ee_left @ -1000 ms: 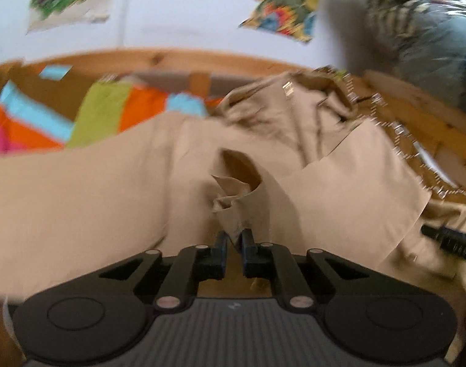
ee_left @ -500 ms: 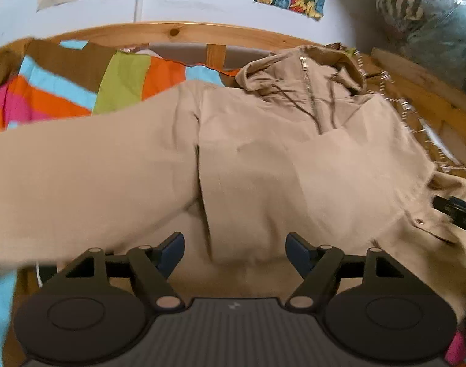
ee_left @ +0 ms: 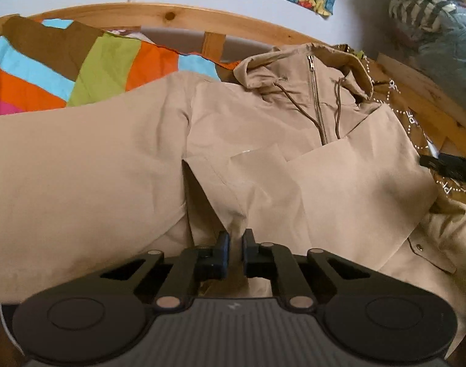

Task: Fold large clothes

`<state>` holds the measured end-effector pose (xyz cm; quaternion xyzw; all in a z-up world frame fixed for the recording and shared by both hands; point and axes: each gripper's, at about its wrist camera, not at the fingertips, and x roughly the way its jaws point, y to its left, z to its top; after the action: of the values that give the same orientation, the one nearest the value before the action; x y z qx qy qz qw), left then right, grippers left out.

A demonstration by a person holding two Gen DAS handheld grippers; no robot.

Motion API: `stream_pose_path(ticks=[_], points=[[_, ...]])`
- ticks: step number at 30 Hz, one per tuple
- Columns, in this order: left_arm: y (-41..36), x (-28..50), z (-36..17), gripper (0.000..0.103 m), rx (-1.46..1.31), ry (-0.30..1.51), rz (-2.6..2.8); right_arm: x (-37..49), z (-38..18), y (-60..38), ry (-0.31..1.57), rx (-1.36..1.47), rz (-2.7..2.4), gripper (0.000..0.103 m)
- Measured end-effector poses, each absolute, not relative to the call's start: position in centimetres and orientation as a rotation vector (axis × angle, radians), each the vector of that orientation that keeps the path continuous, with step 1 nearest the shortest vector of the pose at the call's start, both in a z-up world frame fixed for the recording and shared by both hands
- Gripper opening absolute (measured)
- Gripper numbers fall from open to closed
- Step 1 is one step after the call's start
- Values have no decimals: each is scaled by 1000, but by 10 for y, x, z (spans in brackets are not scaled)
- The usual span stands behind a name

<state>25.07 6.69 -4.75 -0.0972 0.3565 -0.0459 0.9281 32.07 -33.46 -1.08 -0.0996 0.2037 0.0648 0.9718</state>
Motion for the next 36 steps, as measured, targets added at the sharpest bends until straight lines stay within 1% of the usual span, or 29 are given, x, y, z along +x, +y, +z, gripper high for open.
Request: stream_pose_path(ticks=[2,6,7,8,11,12,14,16,18,19,20,21,22,23,26,28,29,31,32,34,36], points=[[69,247,-48,7,-210,729,-78,360,-5,-336,443,-241,133,66],[70,236,-53,6,-235,727,-49,432,-12,-344,578,-181,132,64],[69,233,-54,5,-242,720,-50,447,-17,-347,615,-156,127,56],[68,233,-54,5,-247,712,-55,456,-19,-349,631,-129,126,33],[53,236,-51,4,-232,680,-77,465,-15,-356,611,-115,109,5],[48,240,-52,4,-224,683,-75,463,-11,-359,576,-131,98,3],[36,250,-61,4,-195,742,-57,458,-3,-367,497,-159,50,1],[34,255,-73,4,-203,786,-40,462,-1,-380,460,-147,-12,0],[35,252,-75,6,-210,769,-46,471,-13,-388,519,-171,-55,0],[37,251,-74,8,-212,769,-49,472,-18,-392,546,-172,-71,0],[39,250,-74,13,-217,771,-48,467,-20,-396,536,-150,-75,1],[42,249,-73,14,-224,771,-49,458,-17,-399,509,-129,-70,7],[44,248,-73,17,-228,771,-49,444,-12,-398,476,-123,-51,18],[45,247,-74,18,-230,772,-49,432,-8,-396,452,-140,-27,23],[45,247,-74,19,-226,778,-38,388,-3,-378,397,-244,73,26],[41,249,-74,20,-200,785,-36,367,-12,-362,417,-334,111,26],[40,251,-74,27,-194,787,-44,363,-20,-357,444,-380,104,26],[42,250,-73,37,-212,800,-77,367,-42,-357,502,-470,49,26],[44,248,-72,39,-223,800,-80,371,-50,-361,521,-488,22,27],[47,240,-67,39,-235,783,-74,382,-60,-371,542,-464,-27,28],[52,229,-60,43,-240,772,-60,387,-61,-372,555,-435,-47,28]])
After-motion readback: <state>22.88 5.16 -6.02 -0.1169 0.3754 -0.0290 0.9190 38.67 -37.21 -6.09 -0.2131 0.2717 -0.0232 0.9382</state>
